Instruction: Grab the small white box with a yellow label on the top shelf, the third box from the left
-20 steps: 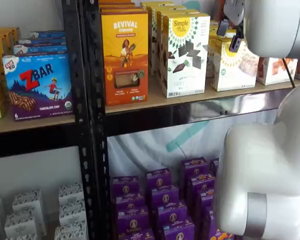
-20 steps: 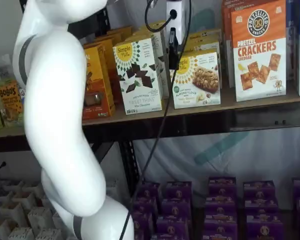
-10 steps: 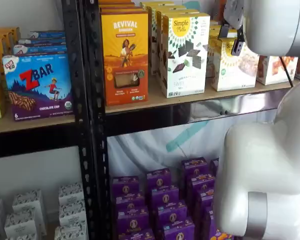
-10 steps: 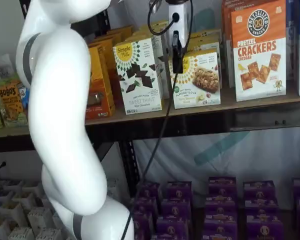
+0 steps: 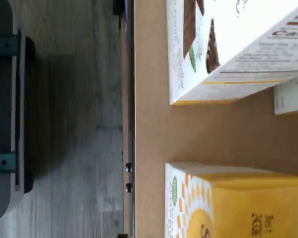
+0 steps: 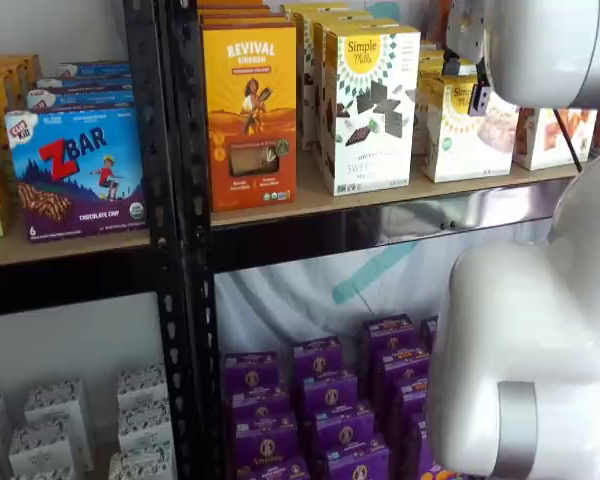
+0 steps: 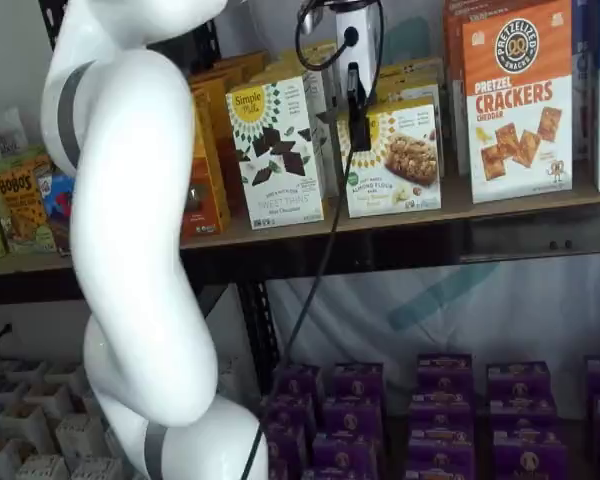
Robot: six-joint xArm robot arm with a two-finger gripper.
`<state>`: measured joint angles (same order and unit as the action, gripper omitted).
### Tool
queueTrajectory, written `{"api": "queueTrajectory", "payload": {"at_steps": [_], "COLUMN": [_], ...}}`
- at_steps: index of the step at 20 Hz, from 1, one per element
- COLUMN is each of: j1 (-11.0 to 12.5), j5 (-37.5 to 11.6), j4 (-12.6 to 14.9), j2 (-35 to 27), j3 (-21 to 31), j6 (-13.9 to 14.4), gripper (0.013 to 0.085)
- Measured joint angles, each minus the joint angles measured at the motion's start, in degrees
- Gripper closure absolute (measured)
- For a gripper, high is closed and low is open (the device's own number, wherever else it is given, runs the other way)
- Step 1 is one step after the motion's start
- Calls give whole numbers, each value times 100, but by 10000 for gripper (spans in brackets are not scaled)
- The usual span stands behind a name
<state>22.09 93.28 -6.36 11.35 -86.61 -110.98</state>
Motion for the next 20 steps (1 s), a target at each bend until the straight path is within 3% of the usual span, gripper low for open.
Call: {"api": "queueTrajectory", "payload": {"at_steps": [8, 17, 20], "j1": [-223, -231, -238], "j5": [328, 369, 390], "j4": [377, 348, 342], "j2": [-280, -320, -316], "j3": [-339, -386, -395], "j6": [181, 195, 205], "gripper": [130, 130, 210]}}
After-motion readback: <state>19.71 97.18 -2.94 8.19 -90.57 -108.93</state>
